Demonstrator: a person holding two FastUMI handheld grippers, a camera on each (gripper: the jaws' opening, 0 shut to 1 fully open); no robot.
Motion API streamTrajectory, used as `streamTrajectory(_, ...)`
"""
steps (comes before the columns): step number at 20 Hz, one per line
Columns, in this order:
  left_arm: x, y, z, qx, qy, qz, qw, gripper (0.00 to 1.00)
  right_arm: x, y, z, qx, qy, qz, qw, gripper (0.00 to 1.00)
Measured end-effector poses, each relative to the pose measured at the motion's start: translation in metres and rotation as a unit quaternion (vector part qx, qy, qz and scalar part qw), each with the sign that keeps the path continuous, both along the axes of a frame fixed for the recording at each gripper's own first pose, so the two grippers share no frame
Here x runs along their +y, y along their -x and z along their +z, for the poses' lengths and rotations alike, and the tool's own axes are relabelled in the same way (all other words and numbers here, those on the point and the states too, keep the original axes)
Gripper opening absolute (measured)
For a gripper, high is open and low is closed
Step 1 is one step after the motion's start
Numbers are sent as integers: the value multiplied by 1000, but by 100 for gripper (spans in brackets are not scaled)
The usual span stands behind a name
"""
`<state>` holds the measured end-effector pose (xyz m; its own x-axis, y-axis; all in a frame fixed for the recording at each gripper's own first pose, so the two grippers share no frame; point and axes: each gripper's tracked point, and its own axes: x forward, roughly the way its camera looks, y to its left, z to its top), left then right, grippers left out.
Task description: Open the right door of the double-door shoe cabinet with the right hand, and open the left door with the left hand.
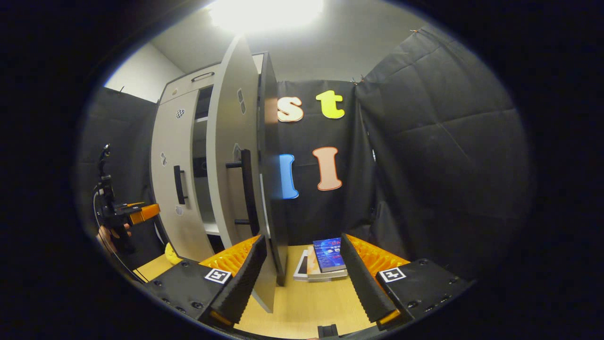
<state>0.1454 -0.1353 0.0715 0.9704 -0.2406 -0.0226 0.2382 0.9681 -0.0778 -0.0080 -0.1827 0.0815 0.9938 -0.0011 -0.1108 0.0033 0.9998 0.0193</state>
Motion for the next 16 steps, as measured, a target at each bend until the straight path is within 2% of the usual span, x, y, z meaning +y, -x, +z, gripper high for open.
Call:
streamTrajectory(7,-25,-59,34,-16,3,-28,999,92,-25,24,-18,18,-24,-39,999,97)
streamTrajectory(16,-39,-125,38,-6,-1,-12,1000,91,-45,41,-43,50,14,-75,996,98)
